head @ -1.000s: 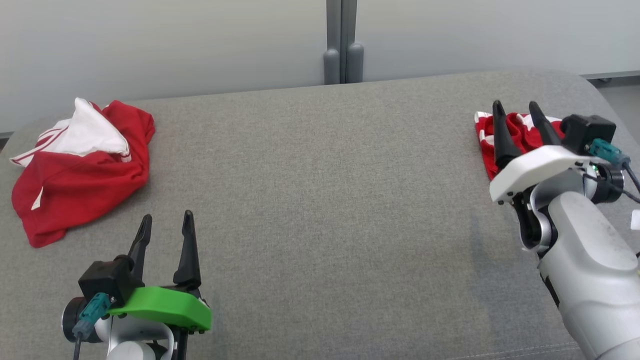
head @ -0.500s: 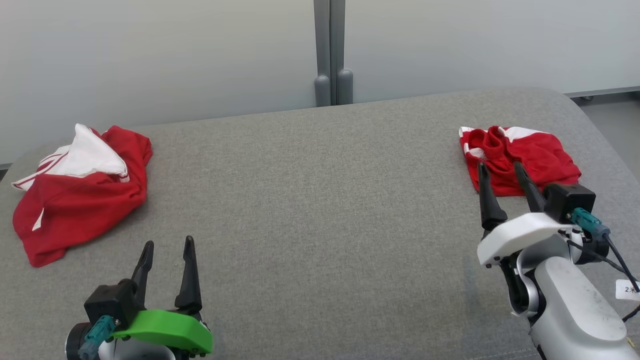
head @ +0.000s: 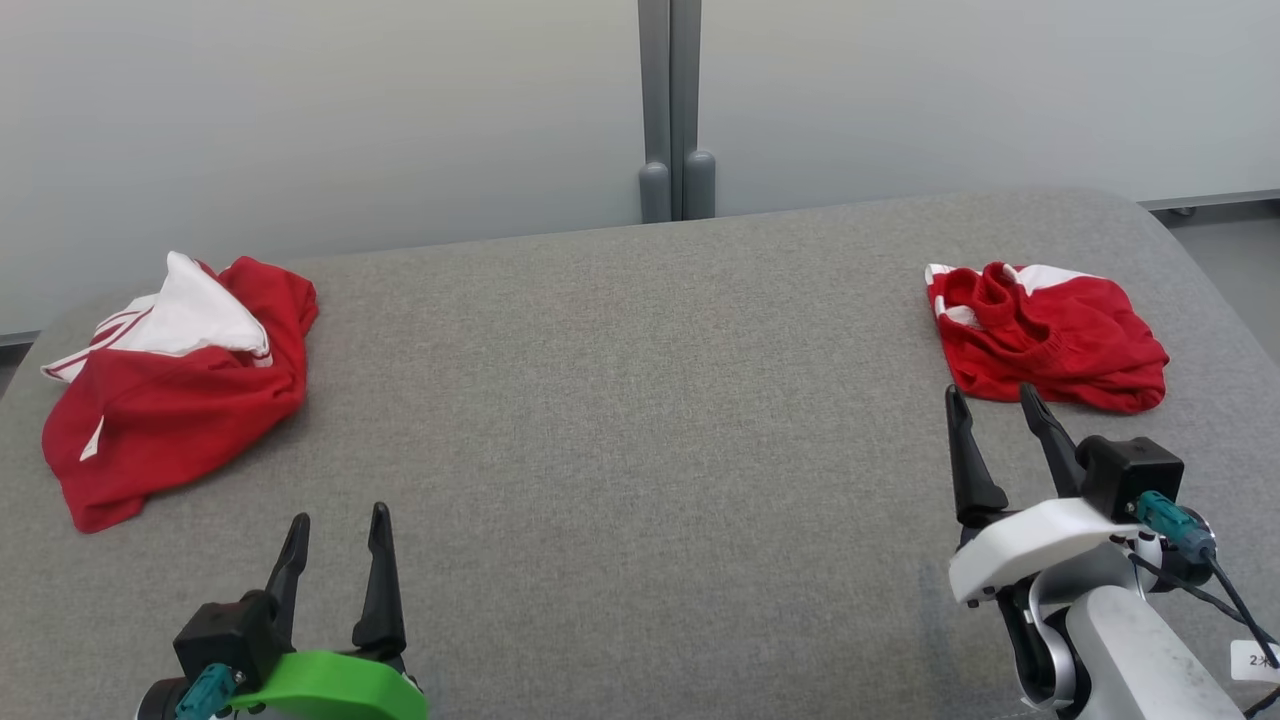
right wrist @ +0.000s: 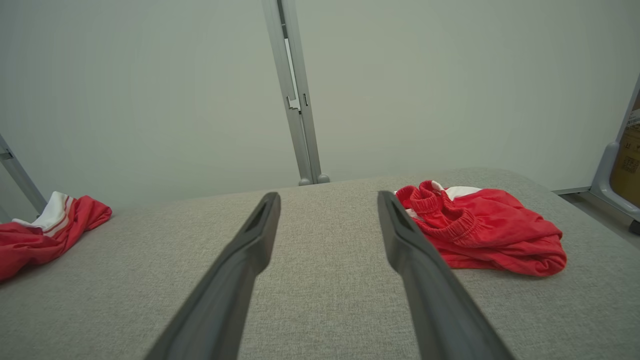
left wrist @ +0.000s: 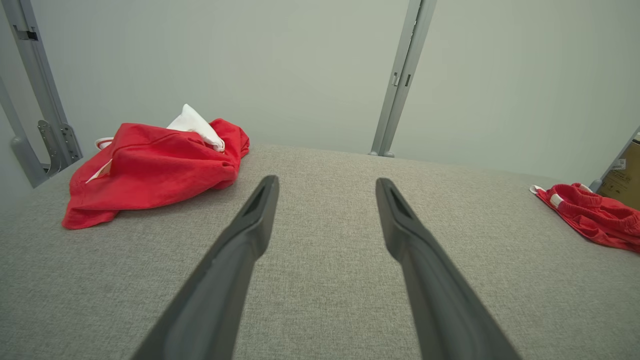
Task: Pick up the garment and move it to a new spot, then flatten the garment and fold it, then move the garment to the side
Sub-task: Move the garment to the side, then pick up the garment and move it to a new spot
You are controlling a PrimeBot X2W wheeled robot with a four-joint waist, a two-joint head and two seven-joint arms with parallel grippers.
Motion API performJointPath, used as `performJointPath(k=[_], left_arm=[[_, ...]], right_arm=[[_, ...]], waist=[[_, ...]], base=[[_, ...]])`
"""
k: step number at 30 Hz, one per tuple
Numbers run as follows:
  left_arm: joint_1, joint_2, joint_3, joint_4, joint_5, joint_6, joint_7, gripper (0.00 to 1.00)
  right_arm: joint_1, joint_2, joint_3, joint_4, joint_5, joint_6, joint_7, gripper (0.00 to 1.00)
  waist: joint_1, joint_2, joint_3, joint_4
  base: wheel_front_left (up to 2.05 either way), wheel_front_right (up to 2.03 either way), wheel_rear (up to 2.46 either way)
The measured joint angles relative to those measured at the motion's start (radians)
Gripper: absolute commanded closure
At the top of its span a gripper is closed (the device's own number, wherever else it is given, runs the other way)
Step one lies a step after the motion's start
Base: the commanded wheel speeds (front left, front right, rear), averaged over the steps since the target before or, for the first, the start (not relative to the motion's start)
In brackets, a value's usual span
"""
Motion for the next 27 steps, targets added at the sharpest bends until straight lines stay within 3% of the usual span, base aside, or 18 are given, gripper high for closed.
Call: performJointPath(k=[27], left_arm=[[0.037,-0.012,0.008,-0.001,0.027,0.0,-0.012,0.0]], right_arm=[[0.131,0.005,-0.022,-0.103,-0.043,-0.008,0.0,0.0]], waist=[[0.0,0.0,-0.02,0.018]], base=[[0.0,0.0,0.0]])
